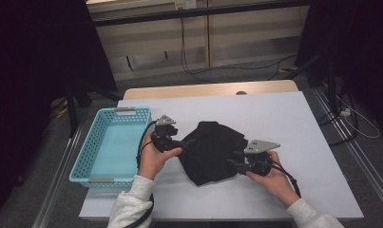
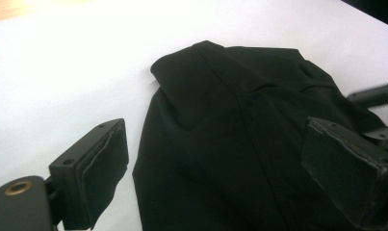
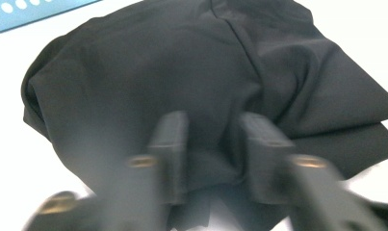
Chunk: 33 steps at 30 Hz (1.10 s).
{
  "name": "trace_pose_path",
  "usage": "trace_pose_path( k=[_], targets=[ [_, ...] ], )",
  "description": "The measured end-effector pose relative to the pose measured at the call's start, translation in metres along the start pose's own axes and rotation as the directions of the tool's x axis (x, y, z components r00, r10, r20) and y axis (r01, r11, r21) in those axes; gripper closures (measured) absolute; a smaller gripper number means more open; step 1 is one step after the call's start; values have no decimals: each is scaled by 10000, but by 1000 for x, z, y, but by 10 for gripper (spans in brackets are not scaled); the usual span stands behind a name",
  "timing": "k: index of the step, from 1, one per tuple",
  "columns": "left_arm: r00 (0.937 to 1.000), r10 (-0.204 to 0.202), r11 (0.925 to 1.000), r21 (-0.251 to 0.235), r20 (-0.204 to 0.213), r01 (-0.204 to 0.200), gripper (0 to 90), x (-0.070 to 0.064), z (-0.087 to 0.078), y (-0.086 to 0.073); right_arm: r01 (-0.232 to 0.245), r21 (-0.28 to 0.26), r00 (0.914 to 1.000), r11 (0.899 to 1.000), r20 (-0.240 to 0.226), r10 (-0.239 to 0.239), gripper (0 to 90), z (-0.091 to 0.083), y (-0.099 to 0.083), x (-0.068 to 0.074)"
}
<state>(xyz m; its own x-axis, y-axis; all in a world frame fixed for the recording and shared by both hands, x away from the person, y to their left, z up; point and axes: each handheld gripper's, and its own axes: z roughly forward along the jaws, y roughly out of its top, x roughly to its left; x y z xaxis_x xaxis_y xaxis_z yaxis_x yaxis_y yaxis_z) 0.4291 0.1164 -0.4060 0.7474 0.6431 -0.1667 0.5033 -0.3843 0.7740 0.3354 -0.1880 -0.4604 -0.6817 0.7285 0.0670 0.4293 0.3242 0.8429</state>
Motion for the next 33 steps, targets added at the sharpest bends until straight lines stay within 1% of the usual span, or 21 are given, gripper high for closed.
trace_pose_path(
  k=[1,2,4,7,8,10,11,12,13,14,16,19,20,22,23,24,26,29,31,32,33],
  targets=[
    [10000,47,10000,35,-39,-47,96,0,0,0,27,45,10000,10000,-64,-27,802,0,0,-1],
    [10000,-6,10000,-8,-17,6,96,-1,0,0,-33,62,9998,10000,-177,34,847,-1,1,-2],
    [10000,-21,10000,-38,-30,21,99,0,0,0,-149,-50,9997,9999,-208,148,880,-4,2,-5],
    [9999,-95,9999,-95,-37,94,99,0,-1,0,-176,-83,9997,9998,-139,175,886,-10,3,-8],
    [9999,-82,9999,-122,-87,81,100,0,-1,0,-256,-315,9996,9992,-93,253,887,-17,5,-12],
    [10000,-81,9999,-142,-54,80,100,0,-3,0,-321,-410,9995,9986,-44,319,887,-21,6,-15],
    [9999,-68,9998,-167,-83,66,101,1,-3,0,-360,-530,9993,9979,97,365,888,-26,7,-19],
    [9999,-75,9998,-167,-99,73,101,1,-4,0,-398,-657,9987,9970,304,419,889,-37,7,-27],
    [9999,-92,9998,-163,-110,91,101,1,-4,0,-398,-657,9987,9970,304,419,889,-37,7,-27],
    [9999,-90,9998,-180,-113,88,101,2,-4,0,-396,-675,9979,9969,489,430,889,-42,6,-31],
    [9998,-123,9998,-174,-128,120,101,2,-4,0,-520,-756,9945,9958,873,585,889,-52,3,-40],
    [9997,-155,9997,-182,-182,152,101,2,-3,-1,-791,-897,9882,9928,1242,899,889,-64,-4,-55],
    [9997,-144,9998,-145,-181,142,102,2,-3,-1,-812,-886,9870,9927,1312,925,889,-66,-6,-59],
    [9997,-94,9999,-122,-206,92,101,2,-3,-1,-820,-627,9824,9947,1630,912,889,-69,-10,-66],
    [9997,-162,9998,-123,-199,160,101,2,-2,-1,-820,-627,9824,9947,1630,912,889,-69,-10,-66],
    [9997,-154,9998,-102,-201,152,102,2,-2,-1,-823,-545,9799,9951,1778,908,889,-69,-11,-67],
    [9997,-141,9998,-103,-219,139,101,1,-1,-2,-890,-625,9785,9941,1808,990,888,-70,-11,-69],
    [9997,-155,9999,-53,-210,154,103,1,0,-2,-811,-467,9768,9956,1951,887,887,-69,-12,-69],
    [9997,-162,9999,-27,-189,162,103,2,0,-2,-837,-444,9734,9955,2100,913,887,-69,-12,-71],
    [9996,-156,9999,-35,-222,155,103,1,0,-3,-904,-445,9671,9949,2344,984,887,-71,-12,-76],
    [9997,-146,9999,-40,-218,146,103,1,0,-3,-904,-445,9671,9949,2344,984,887,-71,-12,-76]
  ],
)
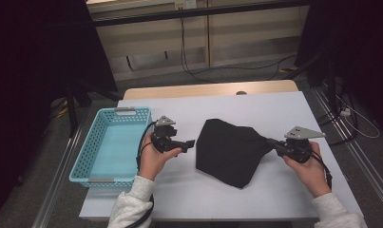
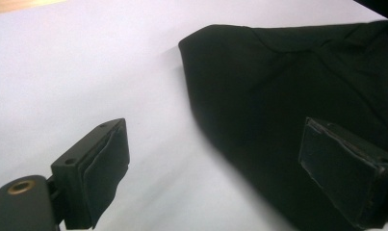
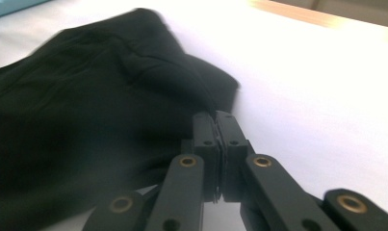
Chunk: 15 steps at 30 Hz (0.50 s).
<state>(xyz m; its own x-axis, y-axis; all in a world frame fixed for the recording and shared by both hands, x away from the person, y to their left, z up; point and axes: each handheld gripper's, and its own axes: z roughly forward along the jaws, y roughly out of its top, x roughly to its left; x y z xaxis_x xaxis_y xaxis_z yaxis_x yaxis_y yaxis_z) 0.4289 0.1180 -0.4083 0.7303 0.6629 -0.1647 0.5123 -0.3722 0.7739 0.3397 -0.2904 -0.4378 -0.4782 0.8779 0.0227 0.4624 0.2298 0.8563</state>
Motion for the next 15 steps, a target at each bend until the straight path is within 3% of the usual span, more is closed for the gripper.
trace_pose_path(
  k=[3,6,8,11,12,14,15],
  targets=[
    [10000,20,10000,55,59,-20,105,0,1,0,46,23,9986,10000,520,-47,861,1,-1,-7],
    [10000,20,10000,68,32,-21,103,0,0,0,179,-98,9987,9998,483,-174,784,2,1,-3],
    [10000,17,10000,48,-4,-17,102,0,0,0,411,-240,9965,9989,734,-393,654,2,8,4],
    [10000,-41,10000,85,27,40,101,0,0,0,459,-534,9982,9975,418,-437,502,5,18,20],
    [10000,-38,10000,63,5,38,101,-1,1,0,816,-533,9966,9952,105,-811,486,11,24,34],
    [10000,2,9999,152,41,-3,101,-1,1,-1,1021,-500,9943,9935,-255,-1035,446,19,29,49],
    [10000,33,9999,164,8,-33,101,-1,1,-1,1021,-500,9943,9935,-255,-1035,446,19,29,49]
  ],
)
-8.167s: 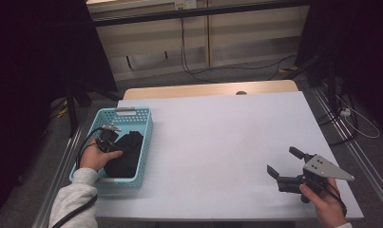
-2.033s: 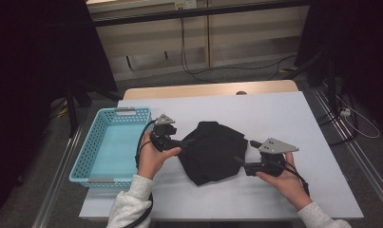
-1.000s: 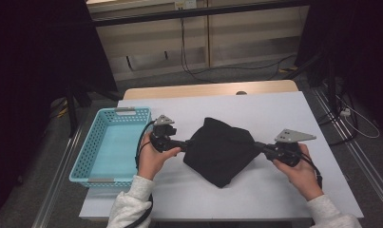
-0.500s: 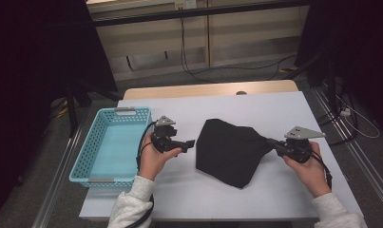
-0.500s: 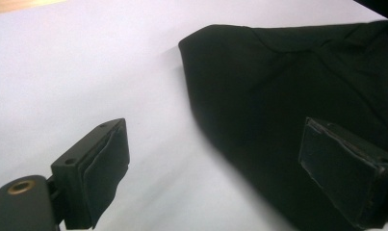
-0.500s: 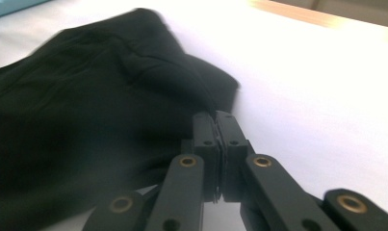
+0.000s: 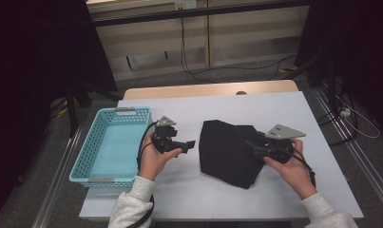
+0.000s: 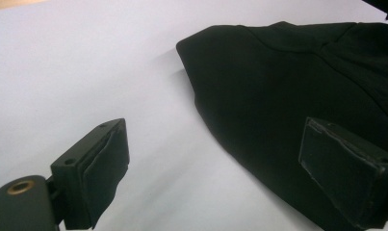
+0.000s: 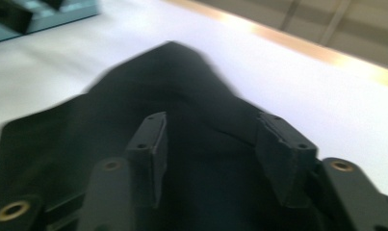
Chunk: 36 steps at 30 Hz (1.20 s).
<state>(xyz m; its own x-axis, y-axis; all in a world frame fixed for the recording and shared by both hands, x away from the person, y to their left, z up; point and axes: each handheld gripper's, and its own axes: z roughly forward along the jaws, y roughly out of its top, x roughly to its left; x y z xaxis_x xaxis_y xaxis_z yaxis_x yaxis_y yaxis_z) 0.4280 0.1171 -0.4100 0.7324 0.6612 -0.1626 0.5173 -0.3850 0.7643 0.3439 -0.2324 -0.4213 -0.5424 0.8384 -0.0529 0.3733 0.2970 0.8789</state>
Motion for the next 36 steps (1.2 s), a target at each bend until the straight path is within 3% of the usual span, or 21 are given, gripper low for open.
trace_pose_path(
  k=[4,6,12,14,15,16,18,24,26,29,30,34,36],
  targets=[
    [10000,-88,9999,-47,-9,88,102,-2,0,-2,573,304,9957,9979,-751,-549,449,20,8,29],
    [10000,15,10000,58,-28,-15,101,-2,-1,-2,645,612,9947,9960,-843,-592,495,34,9,38],
    [9999,-149,9999,18,28,149,103,-2,2,-4,445,661,9974,9968,-590,-406,517,51,13,42],
    [9999,-158,9999,-28,3,158,104,-2,3,-5,524,1040,9976,9932,-499,-474,711,57,10,41],
    [9999,-125,9999,20,-20,125,103,-3,2,-4,623,1060,9967,9924,-583,-564,886,58,8,40],
    [10000,-63,10000,16,-2,63,104,-3,2,-4,826,961,9952,9919,-594,-771,900,54,9,35],
    [10000,1,10000,57,40,-1,104,-2,1,-4,536,608,9968,9967,-620,-499,900,45,13,28],
    [10000,-44,10000,90,-3,44,105,0,3,-4,-80,363,9978,9993,-659,104,900,28,15,17],
    [10000,-71,9999,82,-14,72,105,-1,3,-4,-371,113,9964,9992,-758,378,729,31,15,19],
    [10000,-6,10000,86,-30,6,105,-2,3,-4,-123,296,9980,9995,-620,141,659,38,17,25],
    [10000,-3,9999,111,-24,4,105,-3,3,-4,5,298,9980,9996,-625,13,527,46,19,31],
    [10000,-17,9998,176,-31,17,105,-2,4,-5,162,608,9989,9980,-441,-135,515,58,21,35],
    [10000,-73,9998,179,-2,73,105,-2,4,-6,6,769,9994,9970,-341,20,559,67,20,34]
  ],
)
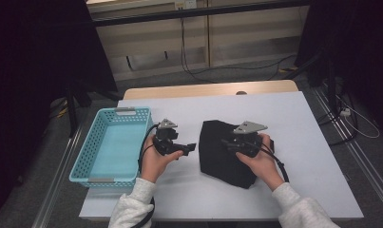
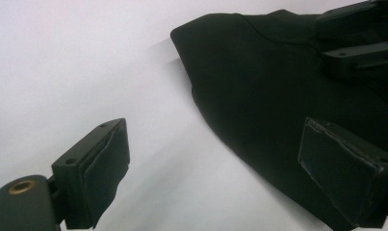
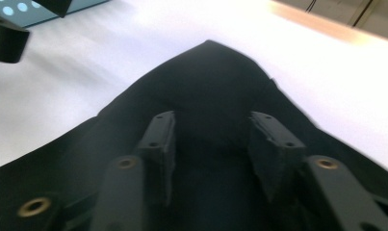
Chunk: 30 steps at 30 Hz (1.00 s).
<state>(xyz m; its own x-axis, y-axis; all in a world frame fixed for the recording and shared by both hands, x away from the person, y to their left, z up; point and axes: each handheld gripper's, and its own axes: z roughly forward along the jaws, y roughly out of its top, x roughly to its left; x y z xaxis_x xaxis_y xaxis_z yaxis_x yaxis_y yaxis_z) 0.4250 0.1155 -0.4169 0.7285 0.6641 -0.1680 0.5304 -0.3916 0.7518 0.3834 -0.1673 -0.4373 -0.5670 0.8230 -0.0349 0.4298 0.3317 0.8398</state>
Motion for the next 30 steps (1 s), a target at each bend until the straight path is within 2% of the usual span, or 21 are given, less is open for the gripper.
trace_pose_path(
  k=[1,3,4,6,8,10,13,16,19,21,22,24,26,27,28,30],
  targets=[
    [10000,-70,10000,-35,42,70,105,0,0,0,-71,120,9999,9999,-102,72,613,5,-1,0],
    [10000,-11,10000,-68,11,11,106,0,0,0,84,492,9998,9988,-186,-75,714,14,-3,1],
    [10000,11,10000,-66,7,-11,106,0,0,0,90,592,9996,9982,-285,-74,820,17,-4,1],
    [9999,-103,9999,-88,42,103,106,0,0,-1,96,793,9977,9968,-669,-43,863,23,-6,2],
    [10000,-21,10000,-25,28,21,106,2,-1,-1,339,908,9957,9953,-893,-257,870,24,-5,5],
    [10000,-6,10000,-19,-14,6,106,3,-1,-1,279,643,9930,9975,-1159,-203,872,21,-3,8],
    [10000,-42,10000,-60,-29,42,106,4,-2,-1,339,57,9903,9994,-1349,-328,871,7,7,11],
    [9998,-170,9996,-234,-82,168,106,5,-3,0,560,-456,9891,9974,-1339,-616,871,-18,16,11],
    [9998,-200,9996,-207,-48,199,107,6,-3,1,447,-1035,9895,9936,-1322,-583,871,-46,19,1],
    [9996,-261,9993,-266,-49,259,107,6,-2,1,456,-1131,9926,9925,-1068,-578,872,-63,15,-9],
    [9997,-262,9993,-266,-39,260,108,6,-1,1,244,-1173,9933,9928,-1098,-373,872,-70,10,-16],
    [9998,-177,9996,-207,0,177,110,5,1,2,141,-1050,9966,9944,-787,-224,872,-83,-2,-27],
    [9999,-138,9998,-128,28,139,111,4,5,3,-255,-924,9977,9954,-651,195,872,-93,-18,-38],
    [9999,-158,9998,-105,59,159,111,3,7,3,-146,-527,9993,9985,-338,128,872,-100,-32,-46],
    [9999,-97,9999,-74,78,97,111,2,9,4,-146,-527,9993,9985,-338,128,872,-100,-32,-46],
    [9999,4,10000,19,110,-5,111,1,12,5,-288,-180,9996,9994,-65,287,872,-105,-46,-55]
  ],
)
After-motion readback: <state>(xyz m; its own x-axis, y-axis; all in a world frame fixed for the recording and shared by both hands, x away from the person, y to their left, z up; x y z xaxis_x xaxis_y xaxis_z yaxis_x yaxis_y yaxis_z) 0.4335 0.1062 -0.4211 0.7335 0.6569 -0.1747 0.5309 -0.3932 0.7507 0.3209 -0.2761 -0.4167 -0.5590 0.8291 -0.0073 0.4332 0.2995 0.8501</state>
